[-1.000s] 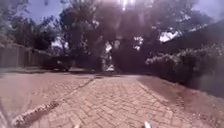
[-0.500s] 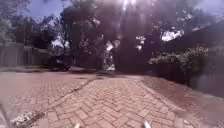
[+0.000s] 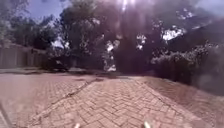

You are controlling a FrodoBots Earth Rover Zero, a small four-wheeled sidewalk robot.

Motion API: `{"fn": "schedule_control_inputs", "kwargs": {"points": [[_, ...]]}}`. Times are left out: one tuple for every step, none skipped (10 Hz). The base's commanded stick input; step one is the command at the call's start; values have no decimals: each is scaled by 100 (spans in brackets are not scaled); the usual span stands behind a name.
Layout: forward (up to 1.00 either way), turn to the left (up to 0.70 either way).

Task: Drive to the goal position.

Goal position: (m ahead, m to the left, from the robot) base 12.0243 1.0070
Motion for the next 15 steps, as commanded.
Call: {"fn": "schedule_control_inputs", "kwargs": {"points": [[70,0],[70,0],[70,0],[70,0],[70,0],[70,0],[70,0],[70,0],[70,0],[70,0],[70,-35],[70,-35],[70,-35],[70,-35],[70,0]]}}
